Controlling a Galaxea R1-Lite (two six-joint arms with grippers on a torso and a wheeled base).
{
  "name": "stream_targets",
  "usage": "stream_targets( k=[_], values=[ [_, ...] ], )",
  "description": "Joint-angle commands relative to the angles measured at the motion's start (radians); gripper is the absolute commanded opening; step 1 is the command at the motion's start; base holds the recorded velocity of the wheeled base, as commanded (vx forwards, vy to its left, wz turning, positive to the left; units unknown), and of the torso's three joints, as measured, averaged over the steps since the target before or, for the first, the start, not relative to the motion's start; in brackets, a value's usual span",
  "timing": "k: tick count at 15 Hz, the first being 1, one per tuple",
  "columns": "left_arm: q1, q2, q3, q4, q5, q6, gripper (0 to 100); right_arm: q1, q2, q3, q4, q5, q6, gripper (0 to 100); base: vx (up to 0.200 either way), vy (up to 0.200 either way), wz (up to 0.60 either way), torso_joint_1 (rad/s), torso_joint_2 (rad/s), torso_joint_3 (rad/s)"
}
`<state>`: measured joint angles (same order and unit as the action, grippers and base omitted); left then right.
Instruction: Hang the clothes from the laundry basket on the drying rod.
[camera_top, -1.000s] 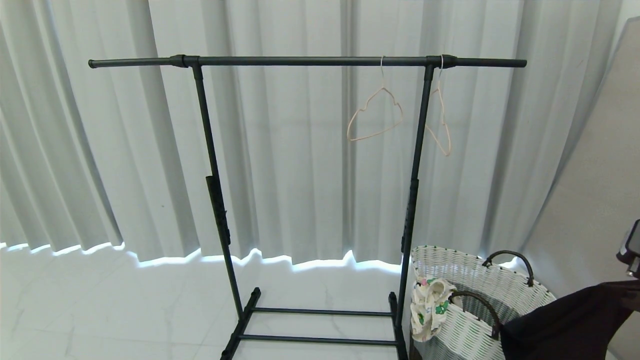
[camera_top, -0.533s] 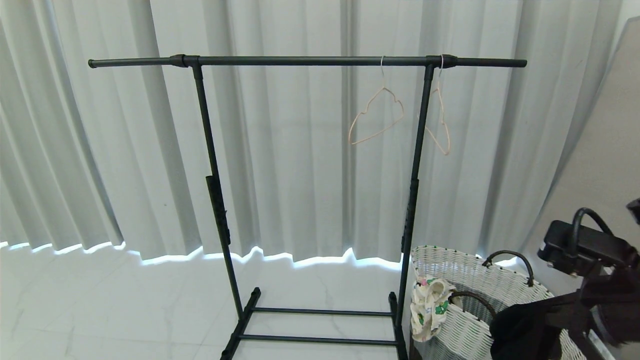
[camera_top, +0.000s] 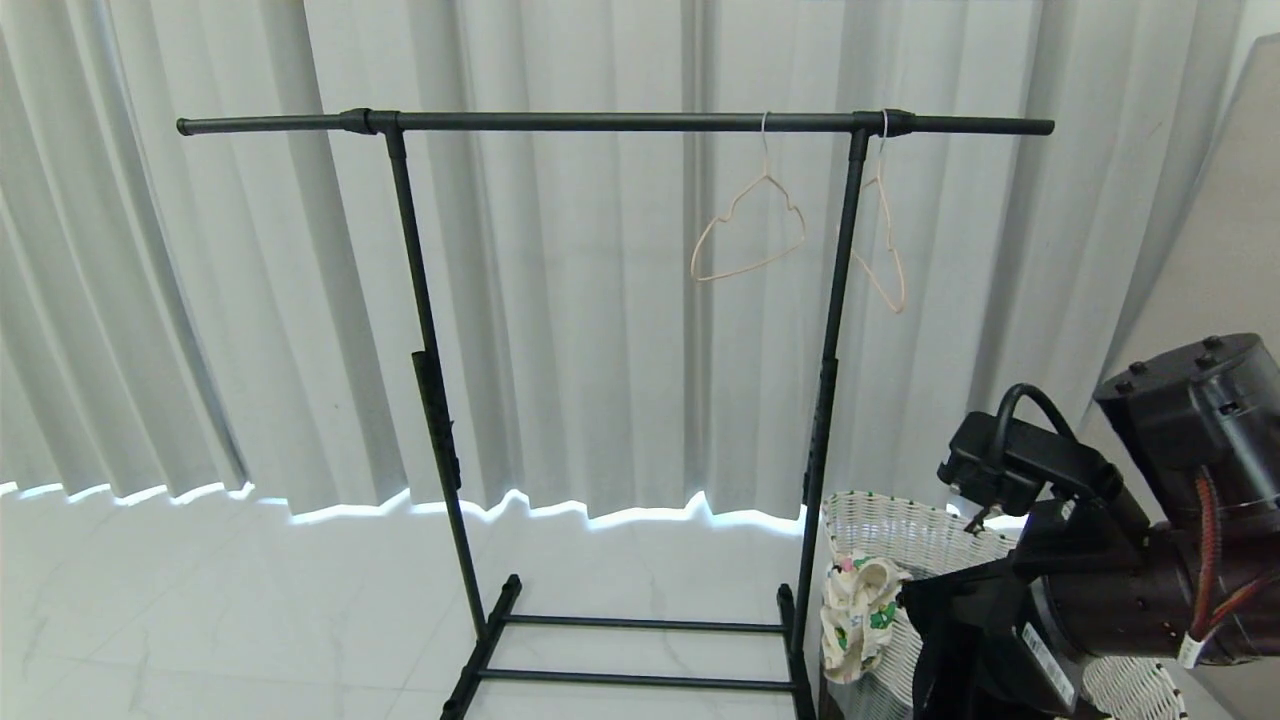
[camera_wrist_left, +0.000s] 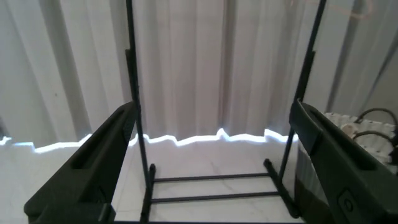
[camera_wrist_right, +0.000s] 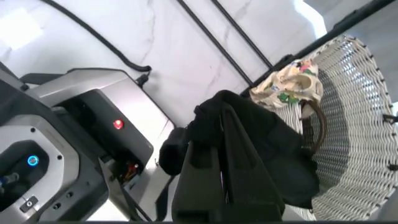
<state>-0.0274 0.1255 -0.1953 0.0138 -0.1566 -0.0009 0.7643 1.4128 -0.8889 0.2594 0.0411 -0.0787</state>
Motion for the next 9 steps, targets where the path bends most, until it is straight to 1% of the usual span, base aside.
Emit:
stream_targets(
  k=[1, 2, 3, 4, 5, 7, 9],
  values=[
    [-0.057, 0.413, -0.288, -0.005, -0.058, -0.007, 100, 0.003, 0.008, -0.005, -0.017, 0.0, 0.002, 0, 0.0, 0.0, 0.0, 0.0, 0.0, 0.0],
    [-0.115, 0.536, -0.363, -0.005, -0.074, -0.004, 100, 0.003, 0.003, -0.007, -0.043, 0.0, 0.01, 0, 0.0, 0.0, 0.0, 0.0, 0.0, 0.0],
    [-0.146, 0.595, -0.4, -0.005, -0.074, -0.007, 100, 0.003, 0.002, -0.008, -0.054, 0.003, 0.017, 0, 0.0, 0.0, 0.0, 0.0, 0.0, 0.0],
    [-0.23, 0.78, -0.524, -0.006, -0.074, -0.065, 100, 0.018, -0.003, -0.031, -0.058, 0.006, 0.048, 0, 0.0, 0.0, 0.0, 0.0, 0.0, 0.0],
    [-0.27, 0.884, -0.589, -0.005, -0.072, -0.128, 100, 0.027, -0.003, -0.042, -0.06, 0.005, 0.065, 0, 0.0, 0.0, 0.0, 0.0, 0.0, 0.0],
    [-0.39, 1.049, -0.656, -0.009, -0.069, -0.136, 100, 0.029, 0.003, -0.077, -0.06, 0.003, 0.07, 0, 0.0, 0.0, 0.0, 0.0, 0.0, 0.0],
    [-0.514, 1.16, -0.673, -0.037, -0.05, -0.139, 100, 0.027, 0.012, -0.111, -0.06, 0.002, 0.07, 0, 0.0, 0.0, 0.0, 0.0, 0.0, 0.0]
  ],
)
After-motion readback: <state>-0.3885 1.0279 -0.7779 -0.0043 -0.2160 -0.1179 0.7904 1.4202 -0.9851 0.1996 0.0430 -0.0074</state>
